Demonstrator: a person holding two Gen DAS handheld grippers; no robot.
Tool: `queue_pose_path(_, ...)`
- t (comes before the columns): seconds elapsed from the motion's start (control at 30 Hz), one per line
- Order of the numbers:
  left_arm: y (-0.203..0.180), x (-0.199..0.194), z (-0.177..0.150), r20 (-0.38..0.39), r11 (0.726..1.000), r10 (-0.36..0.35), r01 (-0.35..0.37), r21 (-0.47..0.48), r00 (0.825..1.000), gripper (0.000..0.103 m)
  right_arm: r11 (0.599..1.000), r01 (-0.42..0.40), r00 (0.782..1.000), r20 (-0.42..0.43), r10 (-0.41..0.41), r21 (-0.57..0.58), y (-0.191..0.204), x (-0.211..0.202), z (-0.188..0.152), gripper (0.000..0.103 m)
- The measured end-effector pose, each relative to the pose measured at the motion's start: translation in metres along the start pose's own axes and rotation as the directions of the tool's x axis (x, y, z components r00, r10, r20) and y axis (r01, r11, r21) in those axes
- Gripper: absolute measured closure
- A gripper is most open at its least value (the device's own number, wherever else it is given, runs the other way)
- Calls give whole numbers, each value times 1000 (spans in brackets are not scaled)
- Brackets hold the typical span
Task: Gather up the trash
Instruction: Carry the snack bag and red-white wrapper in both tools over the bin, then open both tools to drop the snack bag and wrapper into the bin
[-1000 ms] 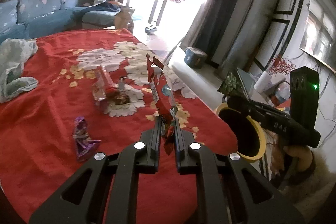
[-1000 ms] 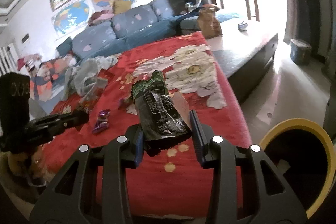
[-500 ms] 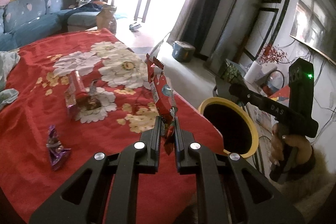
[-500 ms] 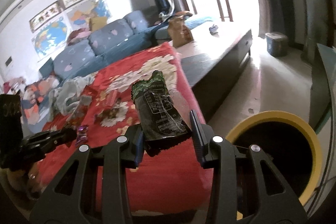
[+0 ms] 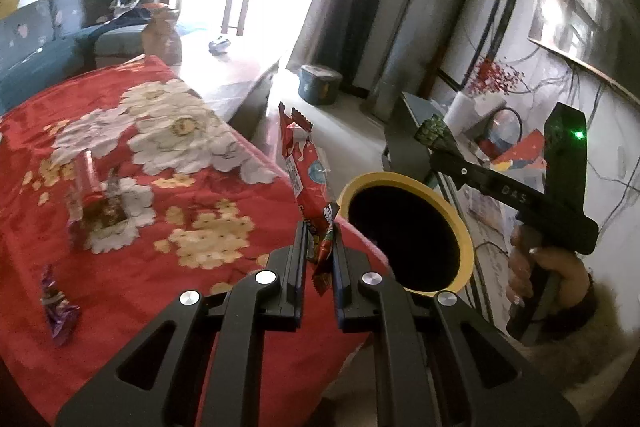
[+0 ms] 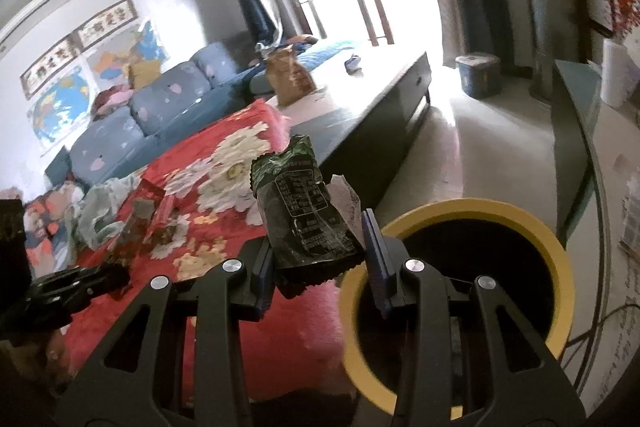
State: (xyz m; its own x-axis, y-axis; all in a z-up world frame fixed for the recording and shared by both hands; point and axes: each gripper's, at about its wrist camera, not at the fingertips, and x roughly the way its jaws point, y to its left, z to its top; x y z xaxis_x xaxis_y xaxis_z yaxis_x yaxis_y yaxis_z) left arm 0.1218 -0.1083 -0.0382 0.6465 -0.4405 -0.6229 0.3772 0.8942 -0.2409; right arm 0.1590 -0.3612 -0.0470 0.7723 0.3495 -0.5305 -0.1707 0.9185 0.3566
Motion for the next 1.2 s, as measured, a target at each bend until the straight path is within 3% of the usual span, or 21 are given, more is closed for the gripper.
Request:
queue_pose_path(0.67,-58,52,1,-76,991,-92,99,95,993,92,983,123,992,4,-124,139,-61,-8,-14,71)
queue_pose_path(1.2,-92,107,-14,-175,974,-157,182,138,972,92,954,214,977,-25,-214,209,-96,-5,-29,70)
